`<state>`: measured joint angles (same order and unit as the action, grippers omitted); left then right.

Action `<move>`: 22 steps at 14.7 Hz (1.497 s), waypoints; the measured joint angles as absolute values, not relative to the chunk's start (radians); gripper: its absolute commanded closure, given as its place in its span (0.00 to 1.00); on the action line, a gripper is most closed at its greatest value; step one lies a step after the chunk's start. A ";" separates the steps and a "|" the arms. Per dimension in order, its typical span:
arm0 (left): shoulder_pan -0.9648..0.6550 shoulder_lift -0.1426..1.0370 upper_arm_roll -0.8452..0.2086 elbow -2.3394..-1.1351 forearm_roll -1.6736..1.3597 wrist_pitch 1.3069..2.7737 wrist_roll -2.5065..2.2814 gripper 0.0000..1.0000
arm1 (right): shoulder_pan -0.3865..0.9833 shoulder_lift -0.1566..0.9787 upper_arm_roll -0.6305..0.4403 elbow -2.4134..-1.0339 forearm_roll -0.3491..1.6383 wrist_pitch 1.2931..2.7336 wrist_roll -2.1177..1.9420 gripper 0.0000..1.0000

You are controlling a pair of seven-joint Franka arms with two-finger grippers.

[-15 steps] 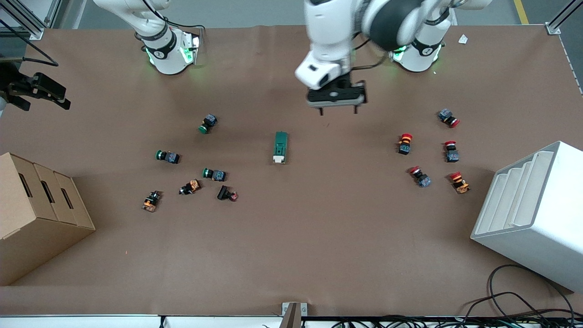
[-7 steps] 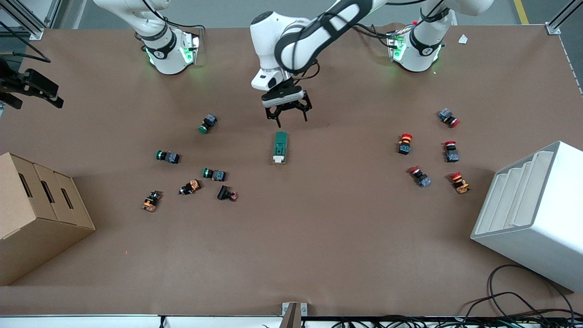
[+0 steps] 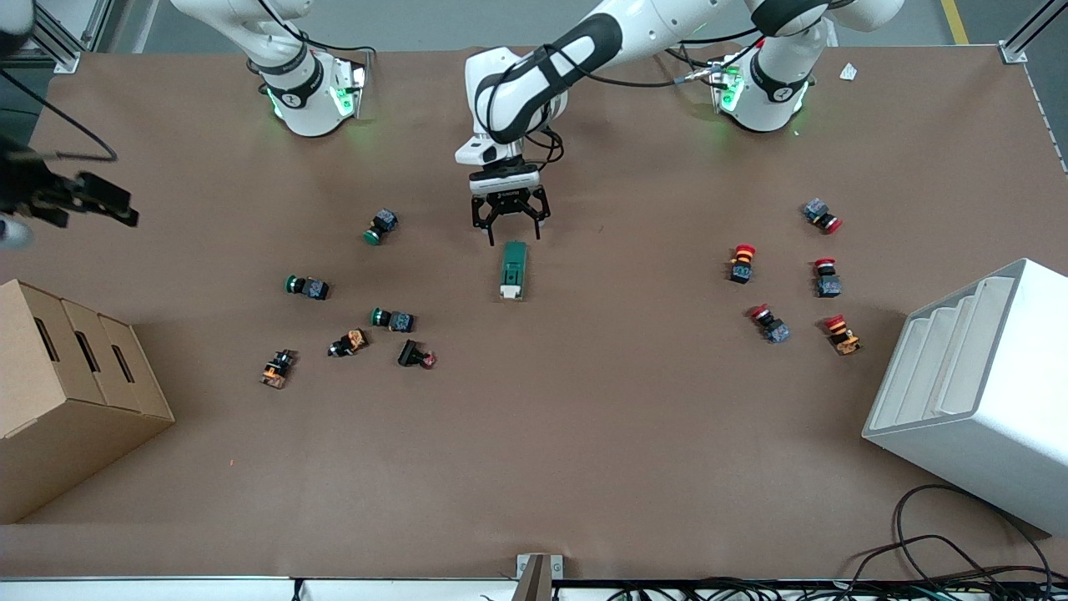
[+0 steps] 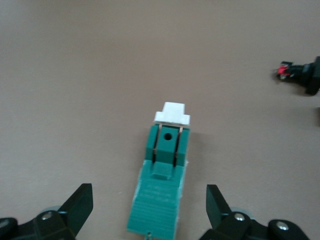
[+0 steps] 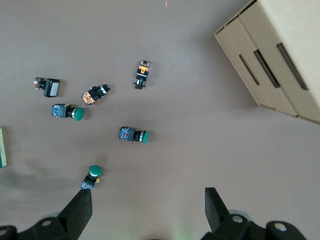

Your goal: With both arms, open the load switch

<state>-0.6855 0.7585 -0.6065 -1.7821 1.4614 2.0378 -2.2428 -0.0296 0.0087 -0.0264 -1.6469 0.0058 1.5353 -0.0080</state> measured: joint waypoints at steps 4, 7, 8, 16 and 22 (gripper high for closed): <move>-0.689 0.799 -0.602 -1.821 1.646 2.037 -2.370 0.00 | 0.058 0.048 -0.017 -1.652 0.031 1.534 0.378 0.00; -0.691 0.836 -0.599 -1.847 1.757 2.029 -2.469 0.00 | 0.157 0.088 -0.011 -1.663 0.097 1.542 0.716 0.00; -0.692 0.849 -0.599 -1.849 1.782 2.018 -2.480 0.00 | 0.191 0.109 -0.010 -1.665 0.112 1.560 0.813 0.00; -0.755 0.884 -0.539 -1.845 1.856 1.965 -2.483 0.00 | 0.470 0.364 -0.006 -1.669 0.164 1.864 1.455 0.00; -0.786 0.883 -0.512 -1.841 1.857 1.955 -2.483 0.00 | 0.592 0.576 -0.006 -1.660 0.214 2.102 1.701 0.00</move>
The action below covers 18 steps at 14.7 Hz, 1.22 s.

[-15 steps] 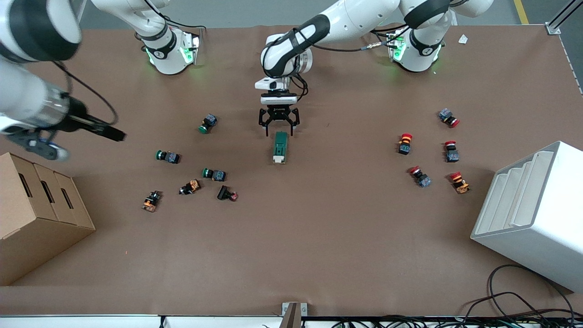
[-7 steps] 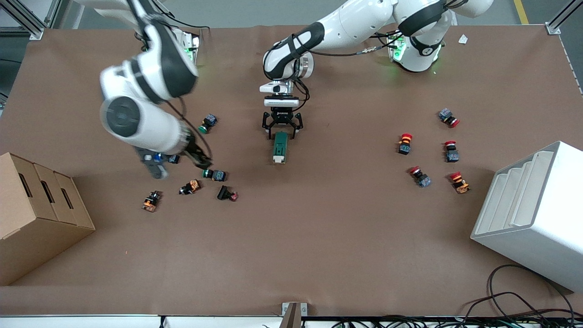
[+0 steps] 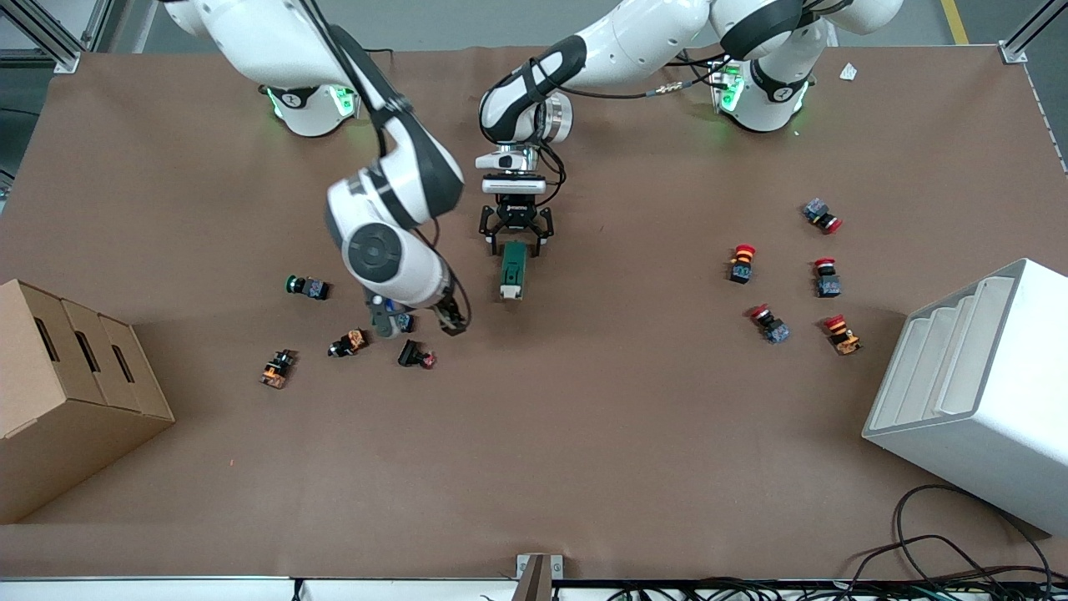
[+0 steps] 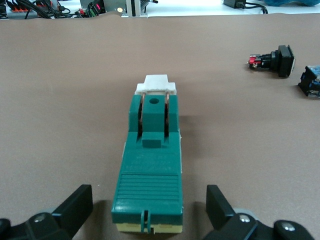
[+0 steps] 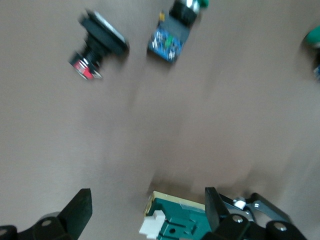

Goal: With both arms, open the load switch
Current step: 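Bring the right gripper against the raised white handle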

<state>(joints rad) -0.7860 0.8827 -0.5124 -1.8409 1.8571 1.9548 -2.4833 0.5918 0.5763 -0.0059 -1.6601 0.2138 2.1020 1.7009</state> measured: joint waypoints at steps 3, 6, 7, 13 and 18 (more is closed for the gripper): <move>-0.786 0.883 -0.512 -1.841 1.857 1.955 -2.483 0.00 | 0.655 0.650 -0.006 -1.650 0.223 2.148 1.726 0.00; -0.786 0.883 -0.512 -1.841 1.857 1.955 -2.483 0.00 | 0.705 0.686 -0.006 -1.643 0.232 2.164 1.753 0.00; -0.786 0.883 -0.512 -1.841 1.857 1.955 -2.483 0.00 | 0.721 0.693 -0.006 -1.643 0.232 2.164 1.762 0.00; -0.786 0.883 -0.512 -1.841 1.857 1.955 -2.483 0.00 | 0.764 0.686 -0.013 -1.601 0.232 2.066 1.785 0.00; -0.786 0.883 -0.512 -1.841 1.857 1.955 -2.483 0.00 | 0.770 0.647 -0.010 -1.582 0.232 1.927 1.785 0.00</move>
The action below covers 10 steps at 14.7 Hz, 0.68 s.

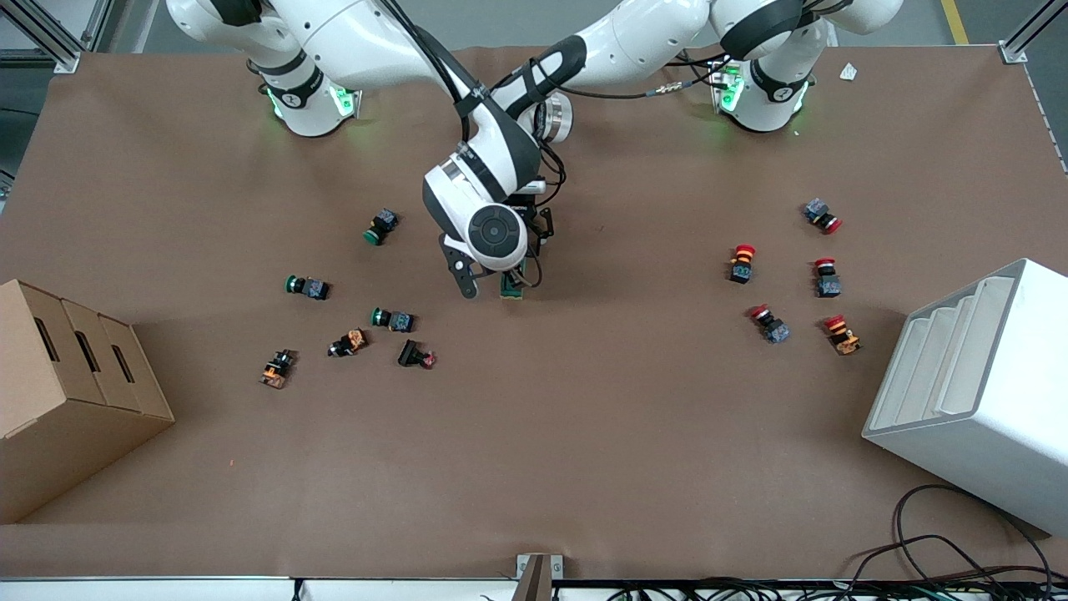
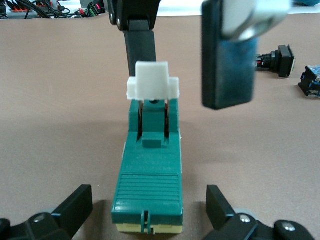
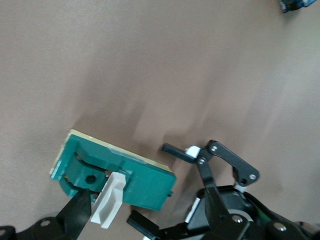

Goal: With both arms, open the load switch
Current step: 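Bring the right gripper against the raised white handle, then push the white handle down over the switch with the right gripper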

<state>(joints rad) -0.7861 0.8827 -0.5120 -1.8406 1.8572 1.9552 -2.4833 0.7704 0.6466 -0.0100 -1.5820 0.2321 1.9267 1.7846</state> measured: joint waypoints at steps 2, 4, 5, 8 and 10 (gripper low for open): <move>-0.786 0.883 -0.512 -1.841 1.857 1.955 -2.483 0.00 | 0.780 0.639 -0.010 -1.582 0.232 1.895 1.785 0.00; -0.786 0.883 -0.512 -1.841 1.857 1.955 -2.483 0.00 | 0.797 0.636 -0.009 -1.583 0.232 1.875 1.785 0.00; -0.786 0.883 -0.512 -1.841 1.857 1.955 -2.483 0.00 | 0.805 0.637 -0.009 -1.586 0.232 1.872 1.785 0.00; -0.786 0.883 -0.512 -1.840 1.857 1.955 -2.483 0.00 | 0.817 0.637 -0.009 -1.609 0.232 1.873 1.785 0.00; -0.786 0.883 -0.512 -1.840 1.857 1.955 -2.482 0.00 | 0.818 0.637 -0.009 -1.620 0.232 1.874 1.785 0.00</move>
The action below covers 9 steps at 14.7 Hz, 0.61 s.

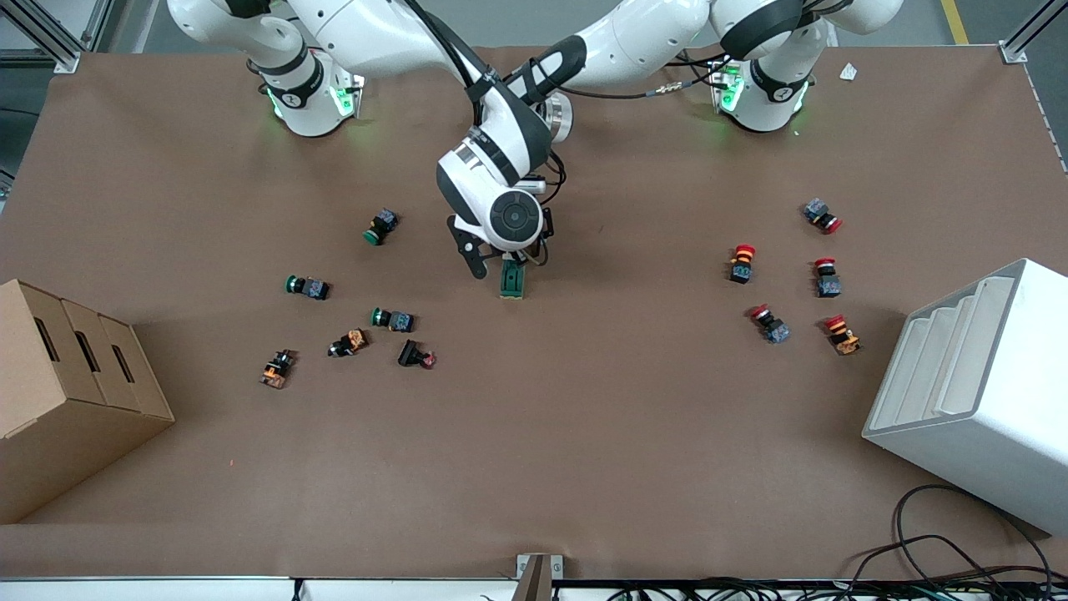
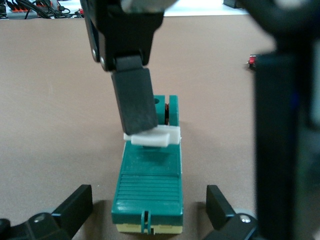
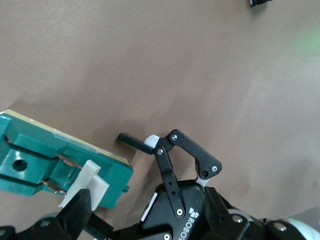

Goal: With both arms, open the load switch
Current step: 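Push the white handle down over the switch with the right gripper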

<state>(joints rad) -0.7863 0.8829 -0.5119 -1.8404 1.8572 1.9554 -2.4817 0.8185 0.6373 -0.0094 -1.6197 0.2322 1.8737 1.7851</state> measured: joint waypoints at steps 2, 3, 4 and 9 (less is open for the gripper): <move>-0.786 0.883 -0.512 -1.840 1.857 1.955 -2.481 0.00 | 0.818 0.638 -0.011 -1.621 0.232 1.874 1.785 0.00; -0.786 0.883 -0.512 -1.840 1.857 1.955 -2.481 0.00 | 0.818 0.638 -0.011 -1.621 0.232 1.874 1.785 0.00; -0.786 0.883 -0.512 -1.840 1.857 1.955 -2.481 0.00 | 0.818 0.638 -0.012 -1.621 0.232 1.874 1.784 0.00; -0.787 0.883 -0.511 -1.840 1.857 1.955 -2.481 0.00 | 0.845 0.662 -0.012 -1.656 0.219 1.947 1.769 0.00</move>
